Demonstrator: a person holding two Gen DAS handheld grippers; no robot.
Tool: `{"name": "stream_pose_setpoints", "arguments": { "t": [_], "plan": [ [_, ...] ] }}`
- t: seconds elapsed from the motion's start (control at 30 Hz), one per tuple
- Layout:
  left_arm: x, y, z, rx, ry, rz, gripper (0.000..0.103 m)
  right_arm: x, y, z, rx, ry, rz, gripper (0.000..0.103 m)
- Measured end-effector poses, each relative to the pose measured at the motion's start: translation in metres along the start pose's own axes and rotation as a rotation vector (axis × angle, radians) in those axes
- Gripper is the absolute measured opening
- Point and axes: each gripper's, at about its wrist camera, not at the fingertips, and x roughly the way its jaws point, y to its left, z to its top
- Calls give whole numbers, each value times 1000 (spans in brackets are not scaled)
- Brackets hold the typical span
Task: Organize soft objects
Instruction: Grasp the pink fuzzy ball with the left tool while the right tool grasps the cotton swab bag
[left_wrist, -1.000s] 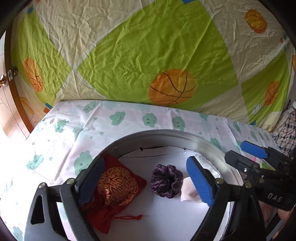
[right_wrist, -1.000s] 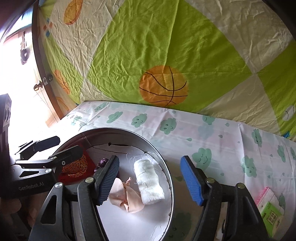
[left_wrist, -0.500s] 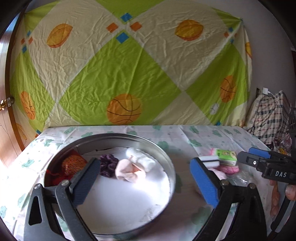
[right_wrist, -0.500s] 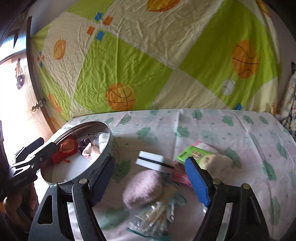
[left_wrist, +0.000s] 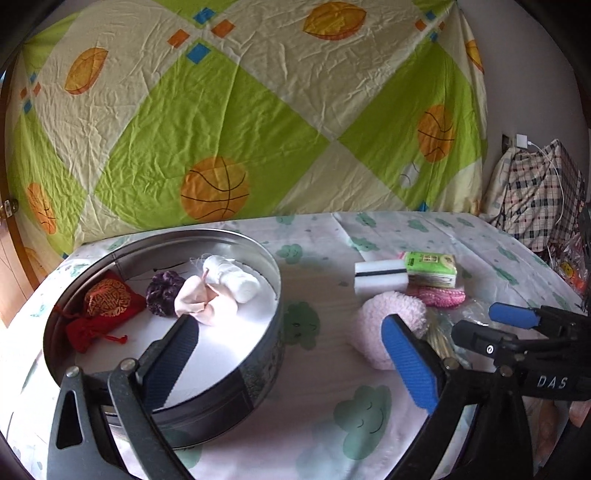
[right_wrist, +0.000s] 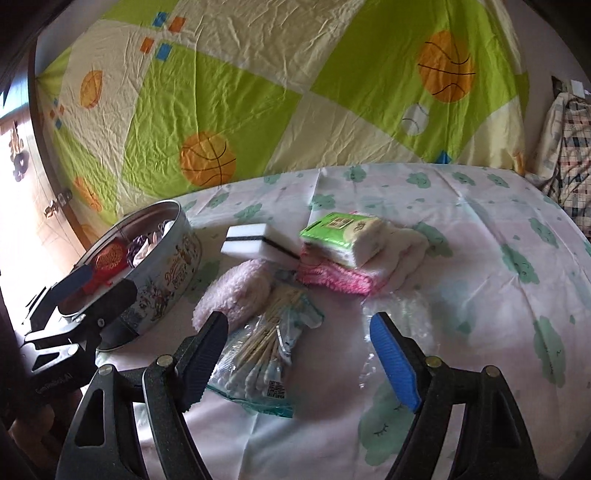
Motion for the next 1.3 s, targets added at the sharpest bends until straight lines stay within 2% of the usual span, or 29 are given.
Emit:
{"name": "stream_pose_setpoints", "arguments": {
  "t": [0.1, 0.3, 0.4, 0.5, 0.57, 0.63, 0.7, 0.87, 1.13, 1.2, 1.3],
  "plan": [
    [1, 11, -2, -12, 0, 27, 101, 12, 15, -1, -21, 26, 27, 81],
    [-3, 17, -6, -22, -9, 12, 101, 41, 24, -4, -36, 127, -19, 81],
    [-4, 15, -7, -17, -9, -4, 101, 51, 22, -5, -29, 176, 3, 72],
    [-5, 11, -8, -6, -11, -20, 101, 51, 23, -6, -46, 177, -10, 50],
    [-4, 9, -7, -4, -9, -23, 101, 50, 23, -6, -51, 178, 6, 46],
    [-4, 6, -7, 0, -8, -34, 101, 46, 23, -6, -49, 162, 20, 40],
    [-4, 2, -8, 7, -7, -37, 101, 41, 23, -6, -49, 131, 16, 39],
    [-4, -13, -8, 43, -8, -56, 101, 24, 17, -4, -22, 42, -8, 39],
    [6, -39, -5, 100, 9, -89, 99, 10, -1, 0, 23, -24, -61, 39],
    [13, -48, -3, 125, 35, -108, 99, 9, -5, 1, 29, -32, -73, 39],
    [29, -56, 1, 131, 94, -145, 90, 8, -9, 4, 23, -46, -96, 39]
  ]
}}
